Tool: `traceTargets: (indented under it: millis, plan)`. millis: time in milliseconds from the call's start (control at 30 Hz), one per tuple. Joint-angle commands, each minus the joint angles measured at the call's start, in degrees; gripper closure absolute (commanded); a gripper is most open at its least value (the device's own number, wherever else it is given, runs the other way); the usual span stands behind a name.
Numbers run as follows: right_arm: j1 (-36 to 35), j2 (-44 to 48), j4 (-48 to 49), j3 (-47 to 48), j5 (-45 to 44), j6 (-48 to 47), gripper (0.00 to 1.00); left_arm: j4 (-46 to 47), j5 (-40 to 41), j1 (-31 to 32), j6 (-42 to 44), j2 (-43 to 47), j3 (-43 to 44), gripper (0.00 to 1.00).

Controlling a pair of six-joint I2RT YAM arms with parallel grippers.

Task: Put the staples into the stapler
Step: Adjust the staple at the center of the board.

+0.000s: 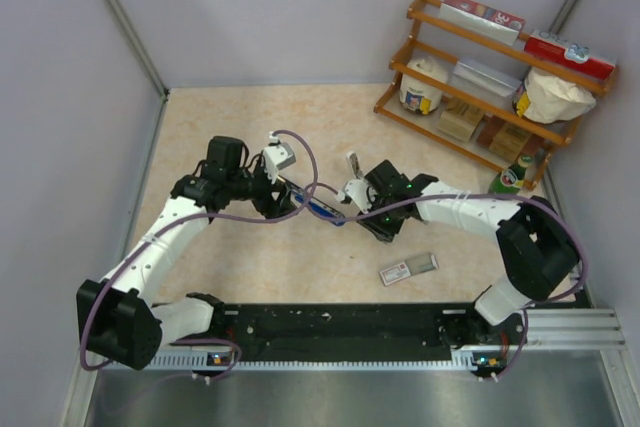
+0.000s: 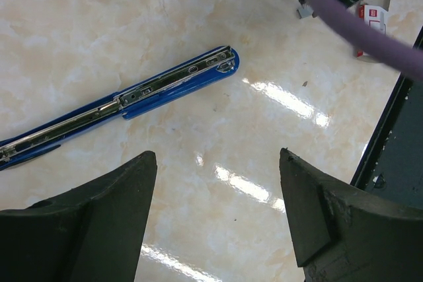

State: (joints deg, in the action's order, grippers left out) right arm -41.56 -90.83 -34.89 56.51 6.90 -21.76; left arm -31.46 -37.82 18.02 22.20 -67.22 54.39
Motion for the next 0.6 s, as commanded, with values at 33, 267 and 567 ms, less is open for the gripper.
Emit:
traceTargets:
  millis: [33,267,567]
  plan:
    - [3.68,5.65,11.41,-4.03,5.49,-2.50,0.62,1.67,-0.41,-0.44,0.30,1.83,0.10,0.21]
    - [3.77,7.25,16.36,-9.31,9.54,-1.45,0.65,1.58,-0.85,-0.53,0.57,2.62,-0.25,0.20]
    - [3.77,6.45,12.84,-8.35,8.31,-0.83,0.69,2.19,-1.37,-0.71,0.57,2.80,-0.95,0.19]
